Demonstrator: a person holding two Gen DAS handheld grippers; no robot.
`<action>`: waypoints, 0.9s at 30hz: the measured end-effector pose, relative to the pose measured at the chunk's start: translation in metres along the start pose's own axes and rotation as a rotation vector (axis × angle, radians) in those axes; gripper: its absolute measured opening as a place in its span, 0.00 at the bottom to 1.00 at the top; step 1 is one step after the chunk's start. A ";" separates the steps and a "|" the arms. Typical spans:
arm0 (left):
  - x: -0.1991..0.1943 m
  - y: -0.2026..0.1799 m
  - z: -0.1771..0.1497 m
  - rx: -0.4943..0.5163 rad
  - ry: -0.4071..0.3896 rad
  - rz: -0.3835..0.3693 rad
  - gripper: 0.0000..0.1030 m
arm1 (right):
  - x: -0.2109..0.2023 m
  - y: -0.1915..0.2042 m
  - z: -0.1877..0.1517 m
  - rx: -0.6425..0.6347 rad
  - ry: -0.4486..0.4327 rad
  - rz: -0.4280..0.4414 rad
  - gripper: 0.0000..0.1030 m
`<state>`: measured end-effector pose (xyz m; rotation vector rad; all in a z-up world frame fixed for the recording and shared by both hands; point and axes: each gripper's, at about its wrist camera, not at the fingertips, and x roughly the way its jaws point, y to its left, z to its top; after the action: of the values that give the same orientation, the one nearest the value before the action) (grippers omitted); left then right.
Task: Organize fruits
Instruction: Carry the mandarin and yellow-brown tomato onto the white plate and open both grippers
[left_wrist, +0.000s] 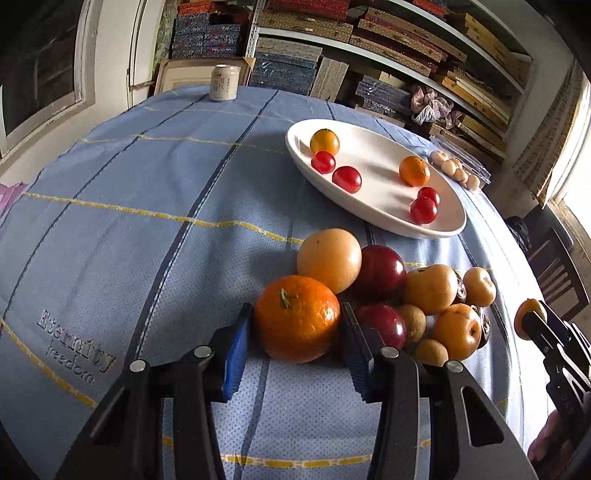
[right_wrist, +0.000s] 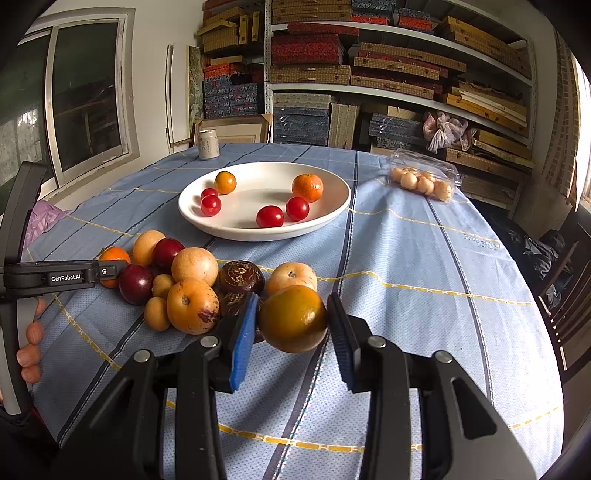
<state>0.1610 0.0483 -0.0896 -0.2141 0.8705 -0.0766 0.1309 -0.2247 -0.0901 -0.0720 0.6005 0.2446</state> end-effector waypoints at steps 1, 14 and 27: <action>0.001 0.002 0.000 -0.008 0.009 0.002 0.54 | 0.000 -0.001 0.000 0.001 0.000 0.000 0.36; -0.004 0.006 -0.006 -0.015 0.008 -0.048 0.44 | -0.002 -0.003 0.000 0.011 0.004 -0.001 0.36; -0.042 -0.003 -0.012 0.069 -0.116 -0.004 0.44 | -0.007 -0.006 0.000 0.014 -0.029 0.024 0.36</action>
<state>0.1247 0.0499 -0.0648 -0.1540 0.7512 -0.0969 0.1272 -0.2320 -0.0862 -0.0475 0.5745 0.2640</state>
